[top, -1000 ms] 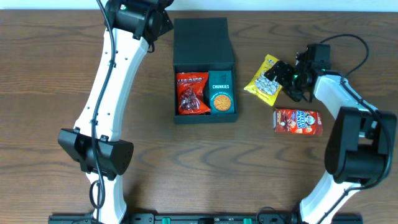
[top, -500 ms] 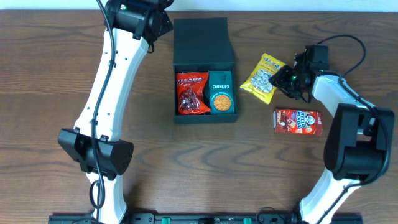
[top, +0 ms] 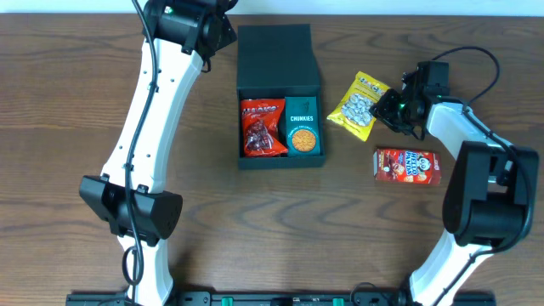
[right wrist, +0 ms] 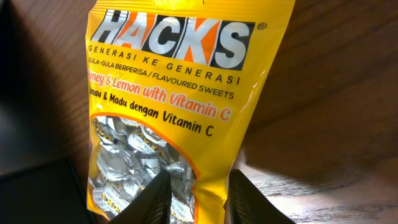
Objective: Pack container
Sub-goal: 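Reach the right gripper to the yellow Hacks bag and grasp it, then lift the yellow Hacks bag and carry it over the black box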
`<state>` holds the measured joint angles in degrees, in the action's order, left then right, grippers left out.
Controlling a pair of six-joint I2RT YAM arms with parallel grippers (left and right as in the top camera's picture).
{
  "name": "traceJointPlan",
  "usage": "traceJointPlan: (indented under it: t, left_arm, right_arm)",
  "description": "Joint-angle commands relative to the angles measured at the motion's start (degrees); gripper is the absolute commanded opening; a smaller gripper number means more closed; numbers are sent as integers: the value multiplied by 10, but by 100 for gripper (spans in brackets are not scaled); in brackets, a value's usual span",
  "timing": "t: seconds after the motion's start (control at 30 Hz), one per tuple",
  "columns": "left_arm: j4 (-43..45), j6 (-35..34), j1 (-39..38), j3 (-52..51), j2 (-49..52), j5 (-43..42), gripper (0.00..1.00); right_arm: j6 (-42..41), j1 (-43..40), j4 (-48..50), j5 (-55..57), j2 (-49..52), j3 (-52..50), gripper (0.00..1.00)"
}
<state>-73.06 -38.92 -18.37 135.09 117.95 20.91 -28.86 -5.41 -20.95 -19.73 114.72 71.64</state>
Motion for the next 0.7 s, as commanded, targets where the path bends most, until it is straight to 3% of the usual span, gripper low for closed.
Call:
traceJointPlan:
  t: [0.0, 0.3, 0.57, 0.67]
  left_arm:
    - [-2, 3, 4, 11, -10, 0, 95]
    - [-2, 3, 4, 11, -10, 0, 95]
    - [-2, 3, 4, 11, -10, 0, 95]
    - [-1, 2, 4, 11, -10, 0, 95]
  right_arm:
    - [9, -4, 2, 11, 8, 10, 31]
    - [9, -4, 8, 2, 27, 10, 31]
    - [9, -4, 21, 2, 27, 11, 3]
    - [9, -4, 21, 1, 27, 11, 1]
